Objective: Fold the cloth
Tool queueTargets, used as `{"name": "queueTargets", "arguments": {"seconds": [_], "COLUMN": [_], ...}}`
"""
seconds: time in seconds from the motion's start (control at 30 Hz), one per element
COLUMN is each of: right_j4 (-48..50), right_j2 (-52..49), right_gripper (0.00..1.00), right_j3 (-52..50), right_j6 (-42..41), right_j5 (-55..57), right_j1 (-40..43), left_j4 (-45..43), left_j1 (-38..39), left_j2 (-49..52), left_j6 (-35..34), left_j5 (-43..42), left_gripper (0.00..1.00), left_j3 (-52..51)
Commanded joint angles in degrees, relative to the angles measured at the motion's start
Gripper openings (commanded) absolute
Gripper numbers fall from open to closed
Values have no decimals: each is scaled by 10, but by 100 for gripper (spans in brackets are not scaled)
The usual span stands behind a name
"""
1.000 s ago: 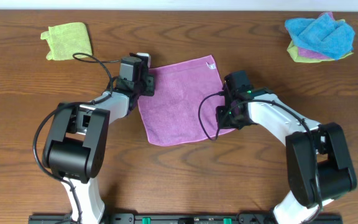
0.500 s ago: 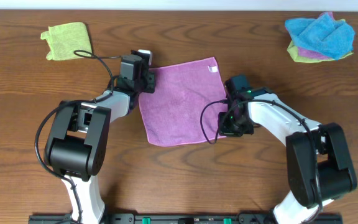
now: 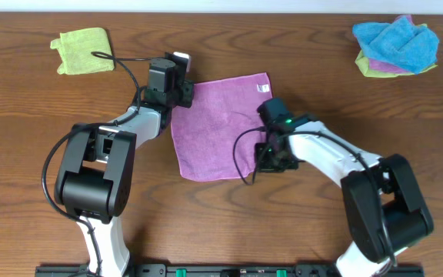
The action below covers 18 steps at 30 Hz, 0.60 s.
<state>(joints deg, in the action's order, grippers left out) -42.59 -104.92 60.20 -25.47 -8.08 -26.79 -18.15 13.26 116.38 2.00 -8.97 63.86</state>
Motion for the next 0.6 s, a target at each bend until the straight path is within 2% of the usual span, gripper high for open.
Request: {"name": "queueTargets", "arguments": {"seconds": [0.0,0.37,0.57], "right_j4": [0,-73,-62], "right_j2": [-12,-12,-12], "right_gripper": [2,2,1], "right_j3": [-14,-14,-14], "right_j6": [-18,-24,-23], "right_j5": [-9,11,49], "right_j1": [-23,-22,-19], "left_j4": [5,22,31], "left_j1": [-14,-32,-33], "left_j2": [10,10,9], "left_j6": [13,13,14], "left_j5": [3,-16,-33], "left_gripper": [6,6,5], "left_j3": [11,12,15]}}
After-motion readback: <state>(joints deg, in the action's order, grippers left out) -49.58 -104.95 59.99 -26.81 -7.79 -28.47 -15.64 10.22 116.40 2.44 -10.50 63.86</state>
